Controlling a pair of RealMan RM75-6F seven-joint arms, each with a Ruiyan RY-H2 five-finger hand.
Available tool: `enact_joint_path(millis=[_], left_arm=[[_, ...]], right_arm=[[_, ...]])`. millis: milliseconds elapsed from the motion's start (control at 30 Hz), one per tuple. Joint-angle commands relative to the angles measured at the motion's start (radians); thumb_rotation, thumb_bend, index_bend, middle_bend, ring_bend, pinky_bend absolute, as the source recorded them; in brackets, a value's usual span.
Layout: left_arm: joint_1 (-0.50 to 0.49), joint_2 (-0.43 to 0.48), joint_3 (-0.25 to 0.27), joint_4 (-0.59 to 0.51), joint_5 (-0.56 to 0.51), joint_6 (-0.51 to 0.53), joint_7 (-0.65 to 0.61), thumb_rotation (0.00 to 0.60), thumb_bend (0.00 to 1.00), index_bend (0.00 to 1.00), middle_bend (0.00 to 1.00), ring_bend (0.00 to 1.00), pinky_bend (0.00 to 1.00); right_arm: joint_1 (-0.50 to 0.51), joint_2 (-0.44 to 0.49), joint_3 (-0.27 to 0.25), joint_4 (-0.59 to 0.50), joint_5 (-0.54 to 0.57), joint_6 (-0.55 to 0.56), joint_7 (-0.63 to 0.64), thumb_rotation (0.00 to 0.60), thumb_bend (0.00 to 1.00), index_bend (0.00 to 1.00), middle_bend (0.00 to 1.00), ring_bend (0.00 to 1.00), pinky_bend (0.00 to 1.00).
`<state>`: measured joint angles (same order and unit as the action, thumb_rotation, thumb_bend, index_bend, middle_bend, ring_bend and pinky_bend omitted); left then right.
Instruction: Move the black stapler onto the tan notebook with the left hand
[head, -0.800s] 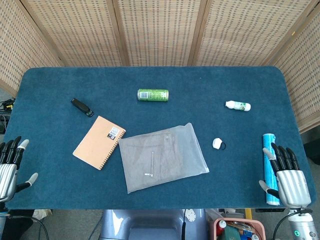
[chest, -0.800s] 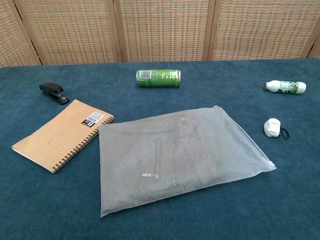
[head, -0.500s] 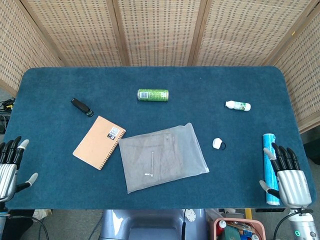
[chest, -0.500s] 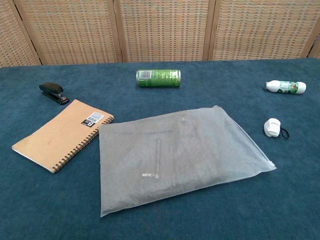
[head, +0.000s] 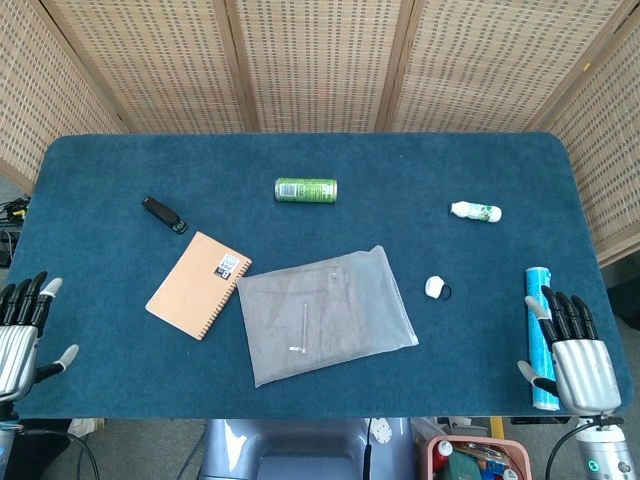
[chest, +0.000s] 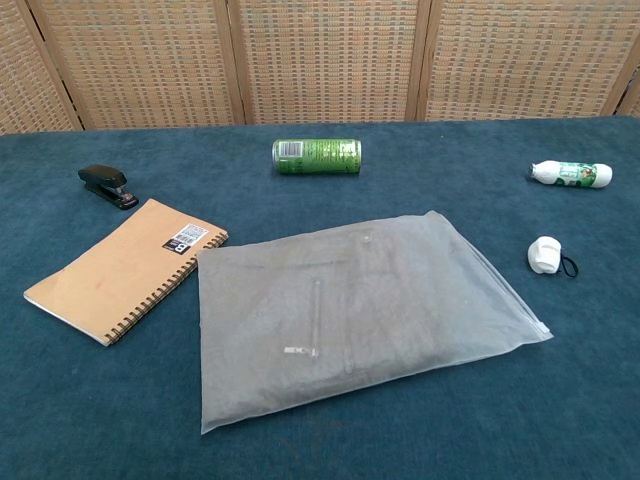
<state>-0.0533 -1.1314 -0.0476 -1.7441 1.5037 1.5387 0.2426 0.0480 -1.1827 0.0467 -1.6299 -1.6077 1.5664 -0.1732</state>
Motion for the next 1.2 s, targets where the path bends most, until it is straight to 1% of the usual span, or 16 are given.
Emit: enact_joint_path(millis=[33, 267, 367, 433, 567, 633, 733, 833, 933, 1000, 1100, 1200], left_arm=[[0.0, 0.001, -0.001, 0.0, -0.003, 0.0, 0.001, 0.6, 0.22, 0.03, 0.0, 0.0, 0.0], [-0.004, 0.002, -0.003, -0.002, -0.009, -0.007, 0.002, 0.6, 0.22, 0.03, 0.0, 0.0, 0.0], [-0.015, 0.008, -0.016, -0.001, -0.024, -0.02, -0.006, 0.6, 0.22, 0.04, 0.0, 0.0, 0.0], [-0.033, 0.016, -0.031, 0.004, -0.038, -0.042, -0.013, 0.6, 0.22, 0.05, 0.0, 0.0, 0.0], [-0.1, 0.04, -0.091, 0.038, -0.106, -0.127, -0.018, 0.6, 0.22, 0.08, 0.0, 0.0, 0.0], [-0.162, 0.051, -0.135, 0.077, -0.158, -0.209, -0.009, 0.6, 0.23, 0.1, 0.0, 0.0, 0.01], [-0.243, 0.051, -0.175, 0.141, -0.21, -0.32, -0.009, 0.6, 0.23, 0.14, 0.0, 0.0, 0.03], [-0.32, 0.028, -0.202, 0.225, -0.257, -0.428, -0.011, 0.6, 0.24, 0.16, 0.0, 0.0, 0.06], [-0.381, -0.004, -0.214, 0.314, -0.294, -0.516, -0.012, 0.6, 0.25, 0.17, 0.0, 0.0, 0.07], [-0.432, -0.036, -0.218, 0.395, -0.319, -0.587, -0.005, 0.6, 0.26, 0.19, 0.02, 0.0, 0.08], [-0.496, -0.083, -0.224, 0.499, -0.333, -0.661, -0.003, 0.6, 0.27, 0.2, 0.05, 0.0, 0.1], [-0.556, -0.122, -0.228, 0.585, -0.346, -0.738, -0.017, 0.6, 0.28, 0.21, 0.06, 0.0, 0.1]], right_arm=[[-0.001, 0.0, 0.001, 0.0, 0.004, -0.001, 0.0, 0.6, 0.1, 0.0, 0.0, 0.0, 0.0], [0.0, 0.0, 0.0, 0.002, 0.009, -0.008, 0.002, 0.6, 0.1, 0.0, 0.0, 0.0, 0.0], [0.003, -0.003, 0.002, 0.006, 0.019, -0.016, 0.003, 0.6, 0.1, 0.0, 0.0, 0.0, 0.0], [0.005, -0.005, 0.004, 0.01, 0.029, -0.025, 0.002, 0.6, 0.1, 0.0, 0.0, 0.0, 0.0], [0.013, -0.012, 0.01, 0.023, 0.057, -0.051, 0.0, 0.6, 0.1, 0.0, 0.0, 0.0, 0.0], [0.021, -0.019, 0.017, 0.035, 0.08, -0.072, -0.003, 0.6, 0.1, 0.0, 0.0, 0.0, 0.0], [0.029, -0.027, 0.025, 0.049, 0.108, -0.096, -0.004, 0.6, 0.1, 0.0, 0.0, 0.0, 0.0], [0.037, -0.036, 0.032, 0.068, 0.135, -0.119, -0.002, 0.6, 0.1, 0.0, 0.0, 0.0, 0.0], [0.042, -0.042, 0.036, 0.082, 0.154, -0.134, -0.002, 0.6, 0.1, 0.0, 0.0, 0.0, 0.0], [0.045, -0.047, 0.04, 0.093, 0.168, -0.144, 0.0, 0.6, 0.1, 0.0, 0.0, 0.0, 0.0], [0.05, -0.053, 0.045, 0.108, 0.187, -0.158, 0.002, 0.6, 0.1, 0.0, 0.0, 0.0, 0.0], [0.055, -0.059, 0.05, 0.12, 0.203, -0.171, 0.001, 0.6, 0.1, 0.0, 0.0, 0.0, 0.0]])
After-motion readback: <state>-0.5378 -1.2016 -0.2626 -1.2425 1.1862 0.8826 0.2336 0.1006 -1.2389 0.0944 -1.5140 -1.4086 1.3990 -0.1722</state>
